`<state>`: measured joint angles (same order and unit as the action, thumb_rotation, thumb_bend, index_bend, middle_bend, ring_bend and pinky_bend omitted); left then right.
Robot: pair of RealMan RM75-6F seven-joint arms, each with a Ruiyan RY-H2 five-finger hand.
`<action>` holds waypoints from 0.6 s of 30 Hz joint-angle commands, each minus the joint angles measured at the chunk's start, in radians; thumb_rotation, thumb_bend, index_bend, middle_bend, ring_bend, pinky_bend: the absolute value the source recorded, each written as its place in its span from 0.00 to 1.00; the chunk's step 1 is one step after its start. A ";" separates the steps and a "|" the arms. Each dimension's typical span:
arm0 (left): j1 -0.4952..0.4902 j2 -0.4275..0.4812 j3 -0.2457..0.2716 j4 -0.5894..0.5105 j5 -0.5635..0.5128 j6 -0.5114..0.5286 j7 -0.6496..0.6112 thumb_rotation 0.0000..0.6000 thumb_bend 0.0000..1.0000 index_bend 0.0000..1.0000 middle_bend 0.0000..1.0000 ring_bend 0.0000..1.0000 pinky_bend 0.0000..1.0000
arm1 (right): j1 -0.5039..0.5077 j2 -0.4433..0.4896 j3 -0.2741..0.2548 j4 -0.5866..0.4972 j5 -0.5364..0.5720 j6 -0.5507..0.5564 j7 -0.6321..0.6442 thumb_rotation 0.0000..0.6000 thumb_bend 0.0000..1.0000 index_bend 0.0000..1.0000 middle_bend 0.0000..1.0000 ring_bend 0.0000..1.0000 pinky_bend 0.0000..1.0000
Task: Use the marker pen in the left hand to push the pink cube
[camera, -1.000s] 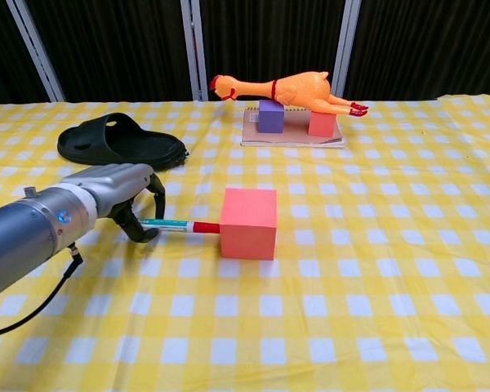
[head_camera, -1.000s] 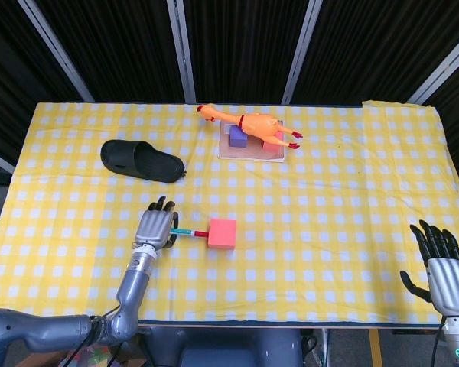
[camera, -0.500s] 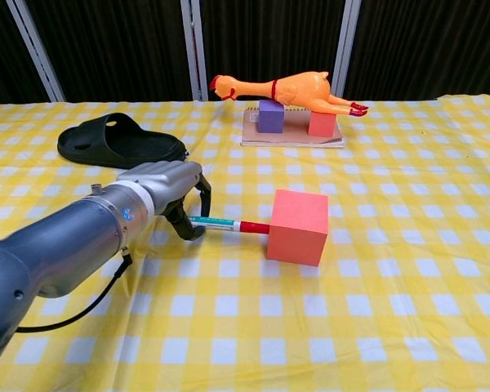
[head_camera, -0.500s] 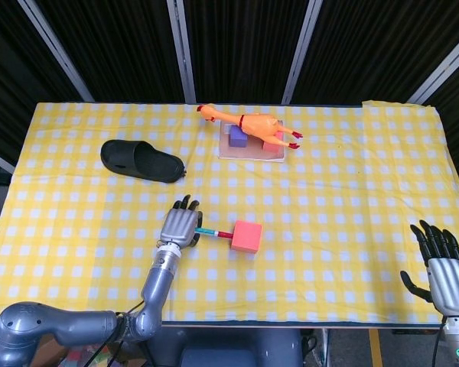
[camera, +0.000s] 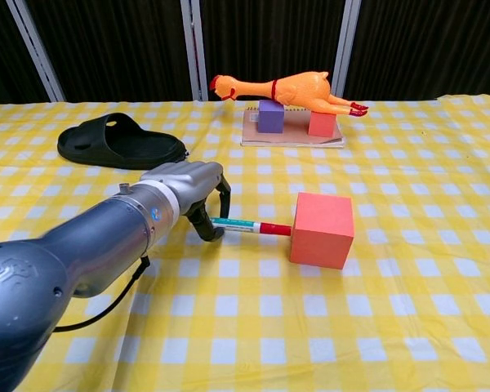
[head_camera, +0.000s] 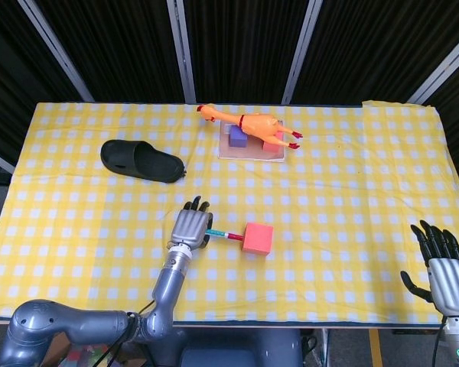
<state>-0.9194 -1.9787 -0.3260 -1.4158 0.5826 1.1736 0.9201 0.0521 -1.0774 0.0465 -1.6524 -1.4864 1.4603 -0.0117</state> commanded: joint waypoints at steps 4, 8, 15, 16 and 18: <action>0.000 0.021 -0.003 -0.015 -0.019 0.006 0.013 1.00 0.54 0.57 0.15 0.03 0.14 | 0.000 -0.002 0.000 -0.001 0.000 0.000 -0.005 1.00 0.38 0.00 0.00 0.00 0.00; -0.009 0.018 -0.007 -0.012 -0.030 -0.004 0.012 1.00 0.54 0.57 0.15 0.03 0.14 | 0.001 -0.002 0.001 -0.001 0.003 -0.001 -0.004 1.00 0.38 0.00 0.00 0.00 0.00; -0.048 -0.029 -0.027 0.039 -0.043 -0.031 0.007 1.00 0.54 0.57 0.15 0.03 0.14 | 0.000 0.001 0.002 -0.003 0.006 -0.003 0.001 1.00 0.38 0.00 0.00 0.00 0.00; -0.057 -0.038 -0.031 0.046 -0.042 -0.034 0.008 1.00 0.54 0.57 0.15 0.03 0.14 | 0.000 0.002 0.002 -0.003 0.007 -0.004 0.002 1.00 0.38 0.00 0.00 0.00 0.00; -0.073 -0.052 -0.042 0.056 -0.041 -0.038 0.009 1.00 0.54 0.57 0.15 0.03 0.14 | 0.000 0.003 0.001 -0.003 0.009 -0.006 0.005 1.00 0.38 0.00 0.00 0.00 0.00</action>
<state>-0.9843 -2.0230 -0.3612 -1.3657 0.5413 1.1392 0.9286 0.0524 -1.0746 0.0480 -1.6556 -1.4776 1.4544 -0.0065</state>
